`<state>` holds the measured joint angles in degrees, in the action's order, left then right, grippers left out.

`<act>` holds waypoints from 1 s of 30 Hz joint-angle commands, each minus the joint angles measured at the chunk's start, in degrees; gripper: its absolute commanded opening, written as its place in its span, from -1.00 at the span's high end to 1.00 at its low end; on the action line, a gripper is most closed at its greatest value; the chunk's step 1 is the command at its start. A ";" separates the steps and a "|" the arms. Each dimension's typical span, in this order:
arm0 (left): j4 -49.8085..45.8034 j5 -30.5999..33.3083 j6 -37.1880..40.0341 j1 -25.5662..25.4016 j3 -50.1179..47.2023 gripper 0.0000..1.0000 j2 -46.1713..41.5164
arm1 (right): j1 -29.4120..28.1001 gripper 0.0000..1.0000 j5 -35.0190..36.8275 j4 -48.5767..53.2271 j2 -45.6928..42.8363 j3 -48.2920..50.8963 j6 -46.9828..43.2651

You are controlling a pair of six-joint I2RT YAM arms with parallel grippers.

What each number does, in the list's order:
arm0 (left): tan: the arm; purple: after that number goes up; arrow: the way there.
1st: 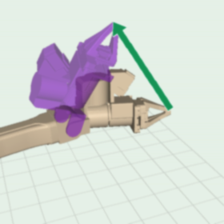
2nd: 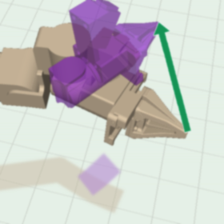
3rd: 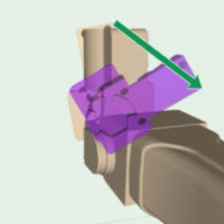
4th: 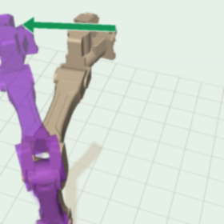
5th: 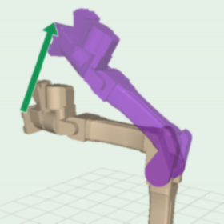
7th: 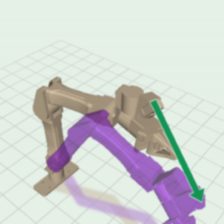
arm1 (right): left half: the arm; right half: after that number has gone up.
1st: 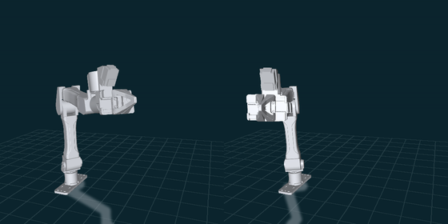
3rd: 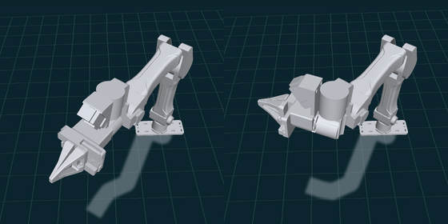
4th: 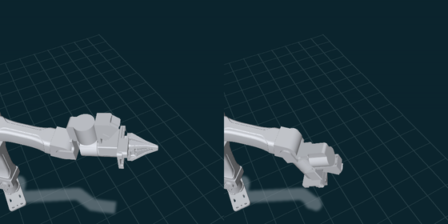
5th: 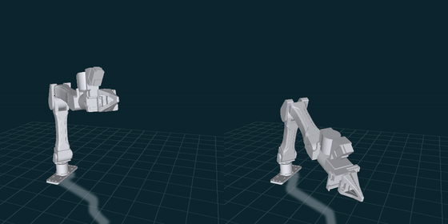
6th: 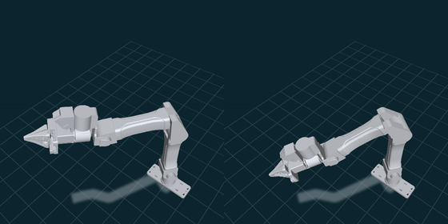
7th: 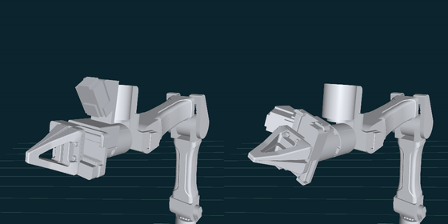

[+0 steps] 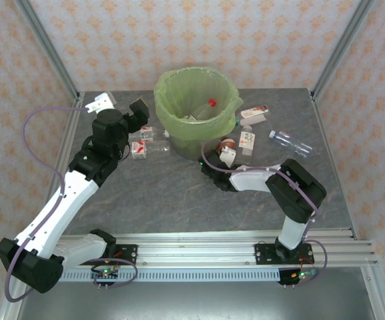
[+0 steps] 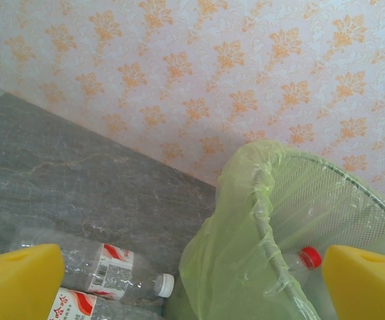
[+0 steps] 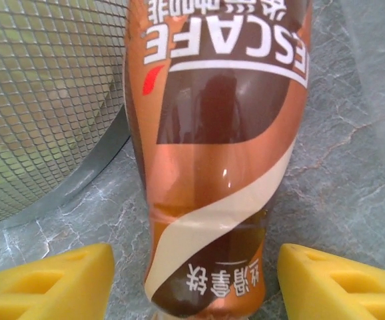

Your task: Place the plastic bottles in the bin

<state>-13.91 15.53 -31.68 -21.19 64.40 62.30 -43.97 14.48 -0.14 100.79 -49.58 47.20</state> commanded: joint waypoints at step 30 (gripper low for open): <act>-4.82 1.59 -2.03 1.41 -0.28 -1.00 2.08 | -0.16 0.93 4.12 -3.86 -5.76 8.01 -2.97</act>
<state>-17.23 15.51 -33.04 -20.18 64.38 64.29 -44.01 18.00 -3.33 96.75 -42.63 46.81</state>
